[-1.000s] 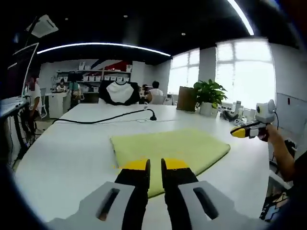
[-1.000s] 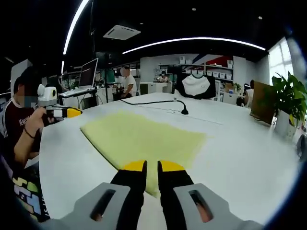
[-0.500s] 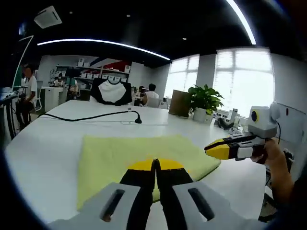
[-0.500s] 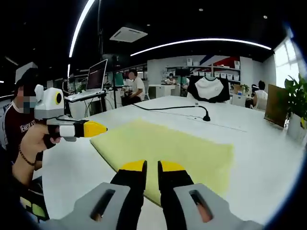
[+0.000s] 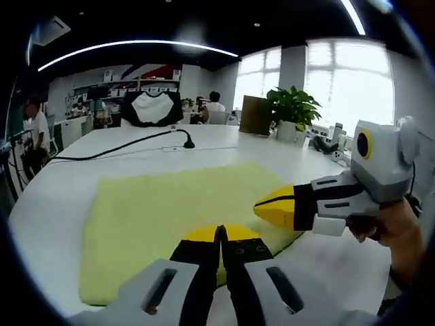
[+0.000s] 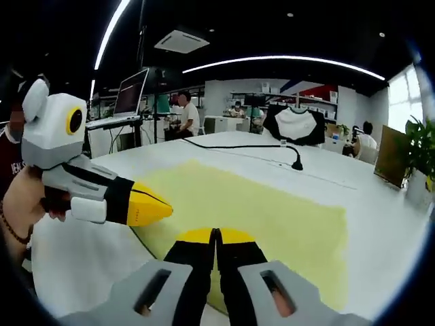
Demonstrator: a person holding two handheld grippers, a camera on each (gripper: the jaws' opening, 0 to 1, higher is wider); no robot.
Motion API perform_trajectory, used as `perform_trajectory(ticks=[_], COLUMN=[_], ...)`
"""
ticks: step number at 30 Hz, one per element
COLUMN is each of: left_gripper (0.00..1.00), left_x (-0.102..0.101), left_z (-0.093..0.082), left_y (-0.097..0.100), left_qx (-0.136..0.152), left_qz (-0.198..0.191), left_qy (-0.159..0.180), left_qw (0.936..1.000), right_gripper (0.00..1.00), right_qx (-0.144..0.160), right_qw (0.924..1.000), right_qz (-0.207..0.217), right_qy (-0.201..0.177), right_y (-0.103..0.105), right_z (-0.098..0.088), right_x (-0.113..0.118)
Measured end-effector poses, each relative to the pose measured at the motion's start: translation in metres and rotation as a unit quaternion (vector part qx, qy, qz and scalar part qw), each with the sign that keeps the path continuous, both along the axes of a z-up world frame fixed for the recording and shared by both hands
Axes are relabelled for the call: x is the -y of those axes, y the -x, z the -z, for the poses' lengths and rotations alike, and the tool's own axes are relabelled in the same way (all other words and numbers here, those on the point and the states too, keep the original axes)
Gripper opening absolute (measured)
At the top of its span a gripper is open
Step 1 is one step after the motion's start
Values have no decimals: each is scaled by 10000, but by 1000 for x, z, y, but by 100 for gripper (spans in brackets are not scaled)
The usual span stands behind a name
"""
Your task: Fold the garment on the visible template until the final outline fits inside the template.
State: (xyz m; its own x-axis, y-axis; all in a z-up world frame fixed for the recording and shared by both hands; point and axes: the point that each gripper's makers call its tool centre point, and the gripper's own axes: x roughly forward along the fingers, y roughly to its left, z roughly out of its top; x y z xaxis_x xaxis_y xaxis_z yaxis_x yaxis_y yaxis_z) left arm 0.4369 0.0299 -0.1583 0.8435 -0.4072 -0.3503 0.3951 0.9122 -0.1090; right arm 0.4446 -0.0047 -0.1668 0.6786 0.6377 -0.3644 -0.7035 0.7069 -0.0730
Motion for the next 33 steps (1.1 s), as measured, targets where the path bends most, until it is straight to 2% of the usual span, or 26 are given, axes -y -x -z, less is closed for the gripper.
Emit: perform_trajectory(ticks=[2, 4, 6, 9, 11, 12, 13, 15, 17, 20, 22, 26, 29, 30, 32, 33], left_gripper=[1, 1, 1, 1, 1, 1, 1, 0, 0, 0, 0, 1, 0, 0, 0, 0], left_x=[2, 1, 4, 6, 4, 5, 3, 4, 3, 2, -5, -24, -44, -47, -54, -61], left_z=[5, 12, 17, 23, 30, 25, 27, 27, 27, 27, 27, 27, 26, 27, 27, 27], left_y=[-1, 0, -1, -2, -3, -6, -3, -2, -3, -3, -5, -6, -7, -7, -6, -5], left_qx=[-34, -237, -263, -280, -361, -176, -280, -182, -201, -110, 4, -67, 19, 3, -53, -44], left_qz=[13, -42, 4, 91, 70, 111, 78, 261, 179, 218, 178, 49, -110, -112, -188, -221], left_qy=[-132, -140, -125, -292, -374, -316, -315, -555, -493, -629, -808, -776, -982, -962, -676, -775], left_qw=[9999, 9996, 9996, 9991, 9986, 9993, 9991, 9980, 9984, 9977, 9966, 9970, 9951, 9953, 9975, 9967], right_gripper=[0, 0, 0, 0, 0, 0, 0, 0, 0, 0, 0, 0, 0, 0, 0, 0], right_qx=[23, 3, -290, -293, -243, -244, -225, -205, -195, -183, -250, -270, -396, -375, -331, -341], right_qw=[9999, 9997, 9993, 9988, 9991, 9991, 9989, 9988, 9987, 9984, 9983, 9989, 9990, 9991, 9992, 9992], right_qz=[-58, -106, -183, -257, -242, -255, -300, -354, -384, -416, -422, -223, -102, -69, -18, 46], right_qy=[137, 208, 127, 309, 242, 243, 270, 272, 266, 322, 320, 311, 166, 190, 238, 217], right_y=[2, 4, 11, 13, 12, 13, 13, 14, 14, 14, 14, 7, 4, 3, 1, -1], right_z=[5, 9, 17, 26, 23, 23, 23, 24, 23, 23, 23, 24, 24, 24, 24, 24], right_x=[-4, -7, -11, -11, -10, -10, -10, -9, -9, -9, -6, 12, 25, 28, 38, 45])
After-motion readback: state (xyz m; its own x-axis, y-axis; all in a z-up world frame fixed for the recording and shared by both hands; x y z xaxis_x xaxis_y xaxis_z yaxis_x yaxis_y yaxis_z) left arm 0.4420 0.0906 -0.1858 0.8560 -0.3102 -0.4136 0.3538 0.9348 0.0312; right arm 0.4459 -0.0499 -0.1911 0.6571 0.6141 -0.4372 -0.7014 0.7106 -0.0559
